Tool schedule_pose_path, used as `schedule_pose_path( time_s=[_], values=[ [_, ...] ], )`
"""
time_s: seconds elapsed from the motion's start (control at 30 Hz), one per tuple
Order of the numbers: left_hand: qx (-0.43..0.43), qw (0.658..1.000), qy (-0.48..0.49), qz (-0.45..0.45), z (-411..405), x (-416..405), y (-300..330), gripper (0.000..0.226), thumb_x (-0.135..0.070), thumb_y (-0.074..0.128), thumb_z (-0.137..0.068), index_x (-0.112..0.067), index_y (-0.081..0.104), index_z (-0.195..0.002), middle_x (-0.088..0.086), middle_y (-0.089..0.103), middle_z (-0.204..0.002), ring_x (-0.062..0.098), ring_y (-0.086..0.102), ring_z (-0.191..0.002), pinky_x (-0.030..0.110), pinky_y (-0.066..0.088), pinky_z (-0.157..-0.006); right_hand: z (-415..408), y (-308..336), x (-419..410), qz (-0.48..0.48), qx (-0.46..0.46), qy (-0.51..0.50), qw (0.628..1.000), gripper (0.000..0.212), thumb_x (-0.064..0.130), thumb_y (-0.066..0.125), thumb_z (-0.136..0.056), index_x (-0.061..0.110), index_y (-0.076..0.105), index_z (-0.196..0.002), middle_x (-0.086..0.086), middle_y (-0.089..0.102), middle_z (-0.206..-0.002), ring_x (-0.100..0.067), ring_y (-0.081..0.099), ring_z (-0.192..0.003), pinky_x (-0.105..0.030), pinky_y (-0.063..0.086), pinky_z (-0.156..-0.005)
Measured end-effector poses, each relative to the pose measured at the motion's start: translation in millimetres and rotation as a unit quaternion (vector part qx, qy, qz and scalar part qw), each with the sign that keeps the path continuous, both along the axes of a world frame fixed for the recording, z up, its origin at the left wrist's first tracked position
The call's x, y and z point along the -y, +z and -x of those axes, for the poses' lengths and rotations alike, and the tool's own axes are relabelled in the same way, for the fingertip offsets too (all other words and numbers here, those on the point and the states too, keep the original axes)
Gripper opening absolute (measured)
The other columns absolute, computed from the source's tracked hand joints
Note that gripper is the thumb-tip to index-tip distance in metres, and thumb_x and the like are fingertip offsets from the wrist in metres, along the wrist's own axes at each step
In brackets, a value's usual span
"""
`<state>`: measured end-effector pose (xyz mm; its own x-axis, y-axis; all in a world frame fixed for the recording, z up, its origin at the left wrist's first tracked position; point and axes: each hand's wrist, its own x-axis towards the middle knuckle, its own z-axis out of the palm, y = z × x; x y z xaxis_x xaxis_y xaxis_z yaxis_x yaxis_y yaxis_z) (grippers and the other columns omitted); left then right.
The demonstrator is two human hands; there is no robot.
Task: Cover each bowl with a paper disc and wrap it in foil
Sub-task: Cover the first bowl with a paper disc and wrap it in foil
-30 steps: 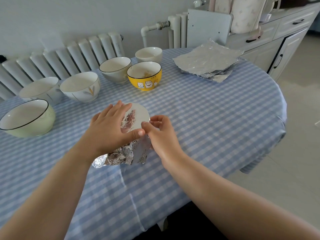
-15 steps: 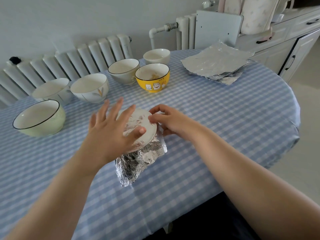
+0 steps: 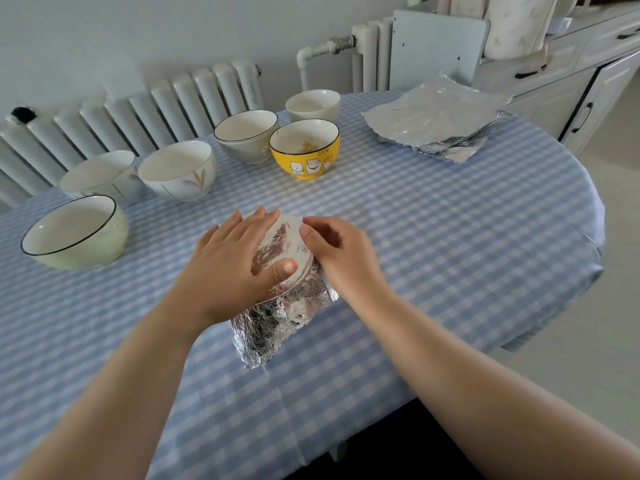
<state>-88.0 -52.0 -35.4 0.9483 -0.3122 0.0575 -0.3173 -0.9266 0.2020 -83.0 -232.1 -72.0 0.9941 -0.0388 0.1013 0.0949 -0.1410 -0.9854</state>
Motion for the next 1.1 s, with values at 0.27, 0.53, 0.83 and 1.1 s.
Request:
schedule_pose_path(
  time_s=[0.27,0.53,0.83,1.1],
  values=[
    [-0.001,1.000,0.009,-0.009,1,1,0,0.116,-0.099,-0.004,-0.058,-0.039,0.015,-0.155,-0.014,0.009,-0.164,0.014,0.002,-0.152,0.044,0.007,-0.122,9,-8,-6,-0.070,-0.046,-0.067,0.994,0.035,0.043,0.061,-0.095,0.013,0.065,-0.078,0.010,0.055,-0.047,-0.004,0.048,-0.046,-0.021,0.038,-0.050],
    [0.008,1.000,0.016,-0.001,2,2,-1,0.101,-0.089,0.008,-0.068,-0.037,0.024,-0.154,-0.013,0.013,-0.164,0.015,0.005,-0.152,0.041,0.007,-0.121,6,-12,-11,-0.117,-0.083,-0.080,0.986,0.030,0.035,0.062,-0.096,0.014,0.060,-0.074,0.012,0.051,-0.046,-0.007,0.045,-0.046,-0.026,0.035,-0.048],
    [0.007,1.000,0.007,0.003,1,1,-2,0.101,-0.089,0.009,-0.069,-0.037,0.022,-0.154,-0.013,0.013,-0.164,0.016,0.005,-0.152,0.043,0.007,-0.121,2,-16,-18,-0.137,-0.128,-0.080,0.979,0.017,0.030,0.061,-0.097,0.016,0.062,-0.087,-0.003,0.066,-0.073,-0.019,0.059,-0.067,-0.044,0.053,-0.065],
    [0.010,1.000,0.005,-0.002,1,1,-3,0.107,-0.095,0.002,-0.066,-0.038,0.021,-0.154,-0.013,0.013,-0.164,0.016,0.006,-0.152,0.044,0.008,-0.122,-1,-12,-7,-0.086,-0.178,-0.024,0.980,0.015,0.006,0.060,-0.093,0.017,0.061,-0.083,-0.003,0.066,-0.078,-0.019,0.063,-0.070,-0.038,0.056,-0.063]
  ],
)
